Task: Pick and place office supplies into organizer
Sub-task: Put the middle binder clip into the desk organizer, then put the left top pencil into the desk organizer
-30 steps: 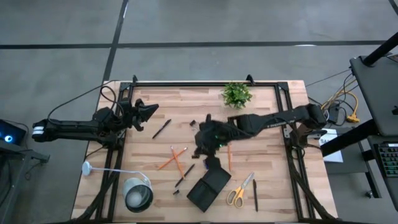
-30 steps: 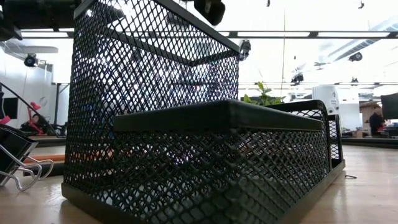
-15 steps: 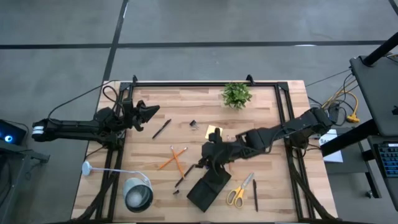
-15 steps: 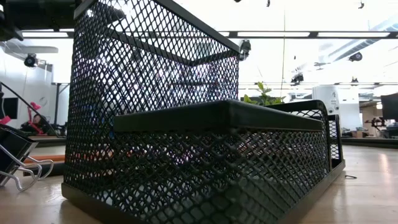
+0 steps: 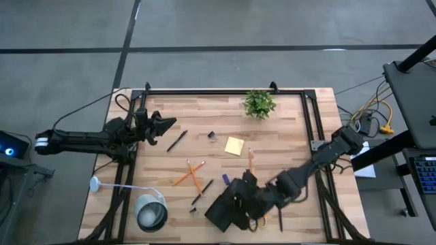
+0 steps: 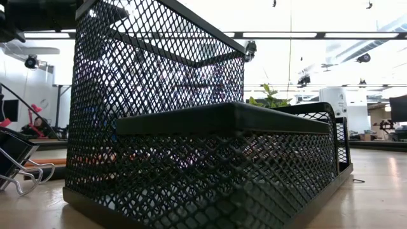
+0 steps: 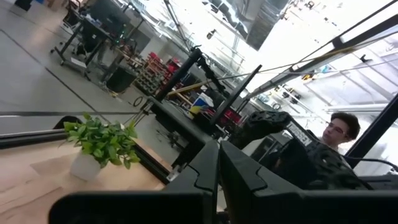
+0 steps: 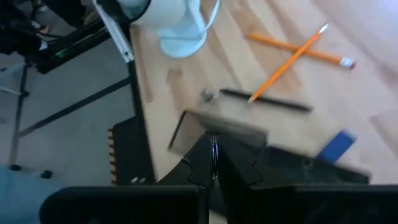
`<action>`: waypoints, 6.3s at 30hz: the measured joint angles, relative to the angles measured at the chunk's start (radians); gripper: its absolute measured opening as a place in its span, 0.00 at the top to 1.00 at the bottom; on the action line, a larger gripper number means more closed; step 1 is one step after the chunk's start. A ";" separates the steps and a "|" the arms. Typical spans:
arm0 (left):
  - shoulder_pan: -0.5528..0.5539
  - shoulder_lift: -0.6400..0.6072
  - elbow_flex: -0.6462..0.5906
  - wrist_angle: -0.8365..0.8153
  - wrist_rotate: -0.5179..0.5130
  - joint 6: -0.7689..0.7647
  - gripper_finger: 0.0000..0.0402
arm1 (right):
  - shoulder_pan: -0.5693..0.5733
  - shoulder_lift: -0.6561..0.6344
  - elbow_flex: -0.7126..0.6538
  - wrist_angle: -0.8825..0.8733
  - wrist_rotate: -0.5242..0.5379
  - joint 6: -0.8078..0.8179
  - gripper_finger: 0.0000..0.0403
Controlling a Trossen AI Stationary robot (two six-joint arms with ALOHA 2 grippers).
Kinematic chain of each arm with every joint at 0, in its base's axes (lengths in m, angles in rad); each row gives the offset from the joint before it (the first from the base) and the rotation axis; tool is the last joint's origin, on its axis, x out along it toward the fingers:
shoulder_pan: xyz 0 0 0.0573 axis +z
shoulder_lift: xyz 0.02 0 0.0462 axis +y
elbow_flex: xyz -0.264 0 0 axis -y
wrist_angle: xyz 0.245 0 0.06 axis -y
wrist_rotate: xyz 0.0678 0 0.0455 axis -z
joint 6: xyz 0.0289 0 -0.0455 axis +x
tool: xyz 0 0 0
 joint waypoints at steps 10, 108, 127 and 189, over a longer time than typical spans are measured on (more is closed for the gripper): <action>0.000 0.000 0.000 0.001 0.002 0.000 1.00 | 0.102 0.064 0.001 -0.038 0.053 0.217 0.98; -0.001 0.134 0.013 0.078 0.062 -0.103 1.00 | -0.085 -0.066 0.021 0.003 0.175 0.104 0.72; -0.010 0.348 0.115 -0.091 0.525 0.479 0.97 | -0.105 -0.088 0.021 -0.053 0.210 0.038 0.71; -0.341 0.968 0.287 -0.400 0.359 1.007 0.73 | -0.063 -0.313 0.021 -0.295 0.227 -0.013 0.71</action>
